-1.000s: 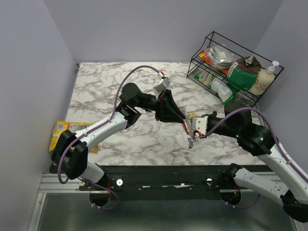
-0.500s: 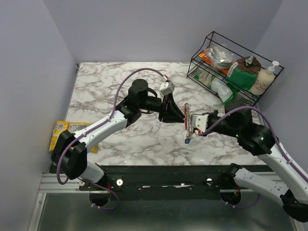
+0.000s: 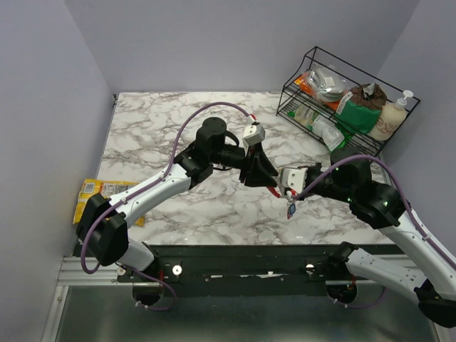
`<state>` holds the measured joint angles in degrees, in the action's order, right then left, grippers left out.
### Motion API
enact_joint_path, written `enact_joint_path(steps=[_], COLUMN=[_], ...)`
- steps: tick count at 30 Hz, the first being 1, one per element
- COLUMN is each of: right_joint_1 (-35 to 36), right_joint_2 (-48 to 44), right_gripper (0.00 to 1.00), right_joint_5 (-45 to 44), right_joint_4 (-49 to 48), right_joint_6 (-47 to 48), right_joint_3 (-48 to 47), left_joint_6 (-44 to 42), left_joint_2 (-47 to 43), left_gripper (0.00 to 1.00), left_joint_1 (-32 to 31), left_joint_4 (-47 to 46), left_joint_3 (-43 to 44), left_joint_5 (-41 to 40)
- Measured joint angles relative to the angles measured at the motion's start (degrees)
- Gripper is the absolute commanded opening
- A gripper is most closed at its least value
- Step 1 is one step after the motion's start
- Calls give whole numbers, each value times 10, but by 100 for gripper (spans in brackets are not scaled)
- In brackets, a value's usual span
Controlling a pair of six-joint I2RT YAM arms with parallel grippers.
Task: Remove the keys from the keyring
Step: Remove the key from the keyring.
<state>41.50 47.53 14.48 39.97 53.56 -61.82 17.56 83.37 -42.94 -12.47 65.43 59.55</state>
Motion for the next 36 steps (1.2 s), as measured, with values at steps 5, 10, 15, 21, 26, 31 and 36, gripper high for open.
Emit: enact_joint_path(steps=[5,10,15,21,26,31,36], right_joint_1=[0,-4,-8,-14,-19,-22,-22], right_joint_2=[5,9,12,13,13,16,16], right_gripper=[1,1,1,1,1,1,1], right_joint_5=[-3,-5,-7,-5,1,2,5], right_joint_4=[-1,-1,0,0,1,1,1], right_joint_6=[-6,-17,-29,-49,-61,-67,-71], right_joint_3=[0,0,-4,-23,-28,-28,-28], left_joint_6=[-33,-80,-111,-135,-148,-152,-159], left_joint_2=[0,1,1,1,1,1,1], left_gripper=[58,58,58,58,58,59,57], left_joint_1=[-13,-29,-33,-35,-37,-37,-37], left_joint_4=[37,88,116,138,149,156,161], left_joint_3=[14,31,36,36,46,53,63], left_joint_5=[-22,-53,-89,-122,-146,-157,-163])
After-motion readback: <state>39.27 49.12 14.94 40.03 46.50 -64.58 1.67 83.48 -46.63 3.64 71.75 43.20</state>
